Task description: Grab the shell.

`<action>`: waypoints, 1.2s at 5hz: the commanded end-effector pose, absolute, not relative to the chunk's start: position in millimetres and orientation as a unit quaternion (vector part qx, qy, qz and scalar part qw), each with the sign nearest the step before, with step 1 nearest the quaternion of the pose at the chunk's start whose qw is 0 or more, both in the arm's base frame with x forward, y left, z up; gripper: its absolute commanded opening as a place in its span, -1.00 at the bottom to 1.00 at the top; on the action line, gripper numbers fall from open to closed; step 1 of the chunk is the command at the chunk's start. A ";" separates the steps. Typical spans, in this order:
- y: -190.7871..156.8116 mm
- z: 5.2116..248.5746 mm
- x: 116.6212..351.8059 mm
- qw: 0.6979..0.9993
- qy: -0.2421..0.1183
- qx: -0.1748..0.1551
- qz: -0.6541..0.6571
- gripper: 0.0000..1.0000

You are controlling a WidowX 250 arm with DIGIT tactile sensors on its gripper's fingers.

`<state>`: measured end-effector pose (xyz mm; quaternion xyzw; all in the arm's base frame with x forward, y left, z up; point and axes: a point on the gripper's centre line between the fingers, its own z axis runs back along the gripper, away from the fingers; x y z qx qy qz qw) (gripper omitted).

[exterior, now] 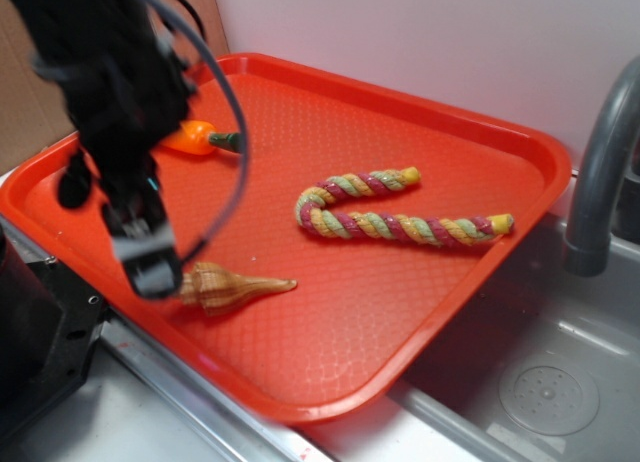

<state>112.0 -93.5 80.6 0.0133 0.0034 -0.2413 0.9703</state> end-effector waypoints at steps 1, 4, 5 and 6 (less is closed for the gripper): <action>-89.9 38.9 122.3 0.969 0.000 -0.021 -0.248 1.00; -73.7 24.6 121.3 0.972 0.021 0.001 -0.233 -1.00; -73.9 35.3 121.1 0.976 0.013 0.009 -0.218 -1.00; -63.8 79.9 119.8 0.988 0.002 0.006 -0.157 -1.00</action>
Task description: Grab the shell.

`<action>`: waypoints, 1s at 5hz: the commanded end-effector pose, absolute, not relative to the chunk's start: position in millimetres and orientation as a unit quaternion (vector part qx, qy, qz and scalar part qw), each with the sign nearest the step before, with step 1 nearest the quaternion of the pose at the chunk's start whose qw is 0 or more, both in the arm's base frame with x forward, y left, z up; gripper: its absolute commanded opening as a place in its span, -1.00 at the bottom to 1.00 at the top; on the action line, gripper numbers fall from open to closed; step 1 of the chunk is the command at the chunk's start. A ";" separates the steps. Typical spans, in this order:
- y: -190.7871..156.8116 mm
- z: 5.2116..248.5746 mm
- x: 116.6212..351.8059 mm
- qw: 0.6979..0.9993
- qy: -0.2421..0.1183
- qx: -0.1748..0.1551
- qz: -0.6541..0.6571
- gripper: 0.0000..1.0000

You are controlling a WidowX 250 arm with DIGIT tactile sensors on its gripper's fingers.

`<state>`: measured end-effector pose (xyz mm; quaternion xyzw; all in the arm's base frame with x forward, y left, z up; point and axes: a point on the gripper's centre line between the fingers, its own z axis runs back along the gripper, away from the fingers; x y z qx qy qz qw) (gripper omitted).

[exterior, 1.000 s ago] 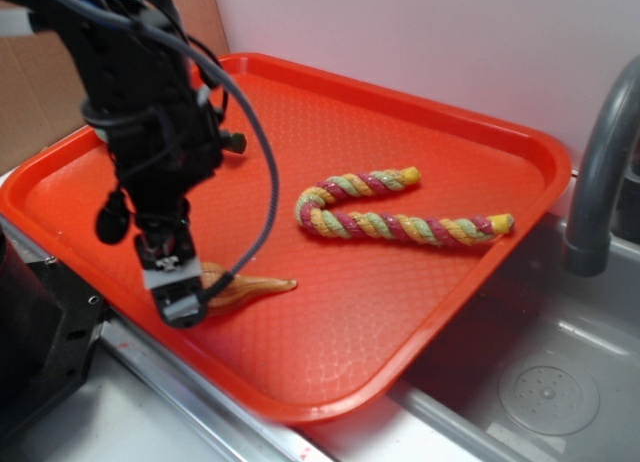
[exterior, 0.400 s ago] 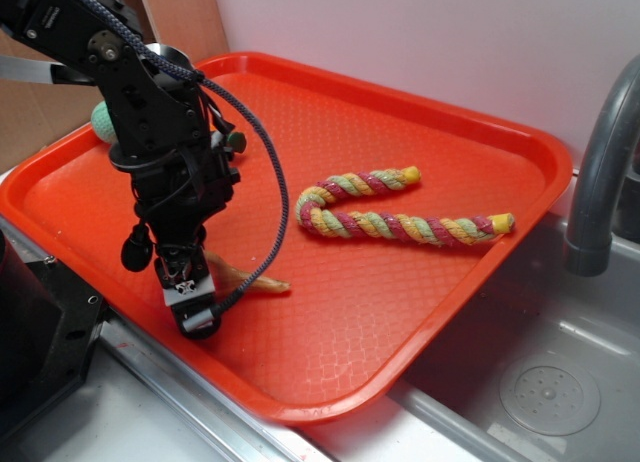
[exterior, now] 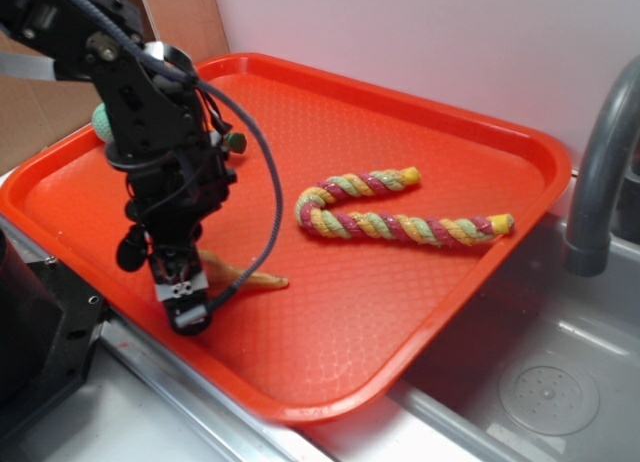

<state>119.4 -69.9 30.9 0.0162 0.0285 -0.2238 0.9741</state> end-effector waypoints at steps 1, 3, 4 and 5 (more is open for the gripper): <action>-14.0 128.1 117.3 0.996 -0.024 0.011 -0.084 -1.00; 47.0 155.2 128.9 0.998 -0.041 0.037 0.018 -1.00; 58.9 162.5 143.7 0.997 -0.053 0.047 0.036 -1.00; 53.5 178.6 151.7 0.995 -0.062 0.054 0.055 -1.00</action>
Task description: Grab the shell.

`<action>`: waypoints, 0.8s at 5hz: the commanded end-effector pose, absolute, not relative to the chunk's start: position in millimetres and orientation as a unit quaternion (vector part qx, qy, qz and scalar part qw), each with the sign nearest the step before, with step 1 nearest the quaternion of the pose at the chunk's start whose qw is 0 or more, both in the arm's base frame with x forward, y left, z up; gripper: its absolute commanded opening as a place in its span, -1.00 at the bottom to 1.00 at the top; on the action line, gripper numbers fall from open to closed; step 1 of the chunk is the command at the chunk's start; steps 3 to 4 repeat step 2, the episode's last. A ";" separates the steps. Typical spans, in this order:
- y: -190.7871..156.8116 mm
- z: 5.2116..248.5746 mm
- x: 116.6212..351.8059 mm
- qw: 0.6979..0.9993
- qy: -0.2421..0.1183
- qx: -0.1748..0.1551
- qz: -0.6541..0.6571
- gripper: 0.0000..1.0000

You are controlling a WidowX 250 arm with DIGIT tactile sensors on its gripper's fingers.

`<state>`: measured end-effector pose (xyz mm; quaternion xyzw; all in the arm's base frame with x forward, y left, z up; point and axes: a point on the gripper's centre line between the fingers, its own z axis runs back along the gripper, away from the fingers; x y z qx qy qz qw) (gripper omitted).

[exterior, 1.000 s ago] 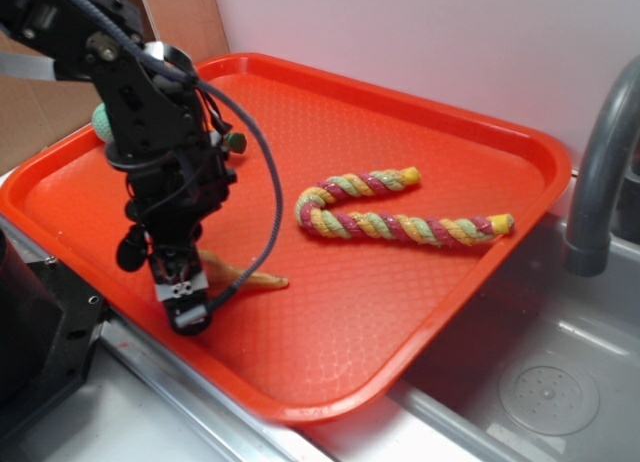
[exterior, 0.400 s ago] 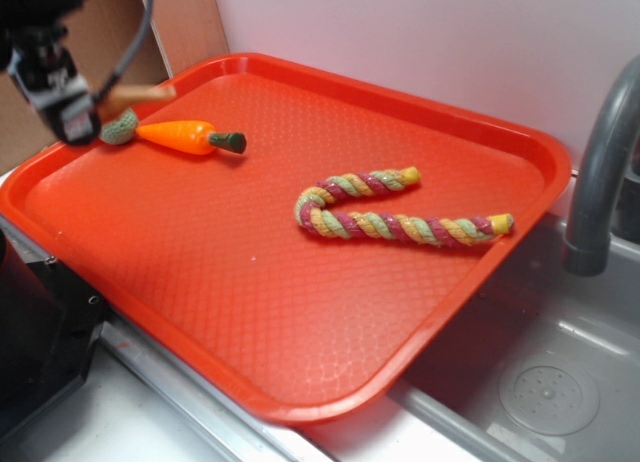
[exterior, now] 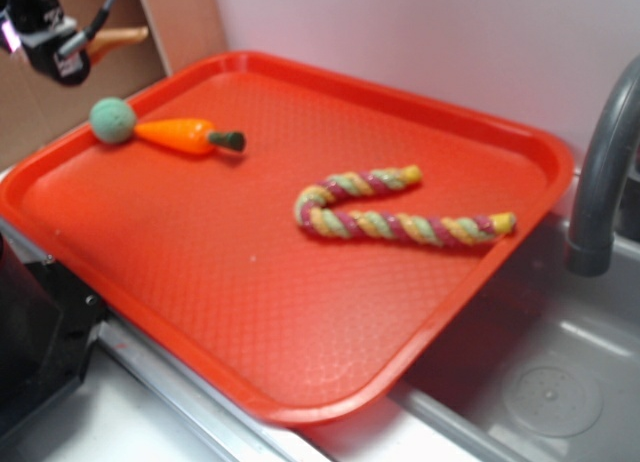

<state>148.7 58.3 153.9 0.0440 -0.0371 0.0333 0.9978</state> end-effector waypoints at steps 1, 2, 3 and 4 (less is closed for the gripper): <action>40.6 193.3 148.3 0.995 -0.063 0.052 0.062 -1.00; 39.0 197.6 144.5 0.995 -0.056 0.050 0.067 -1.00; 39.0 197.6 144.5 0.995 -0.056 0.050 0.067 -1.00; 39.0 197.6 144.5 0.995 -0.056 0.050 0.067 -1.00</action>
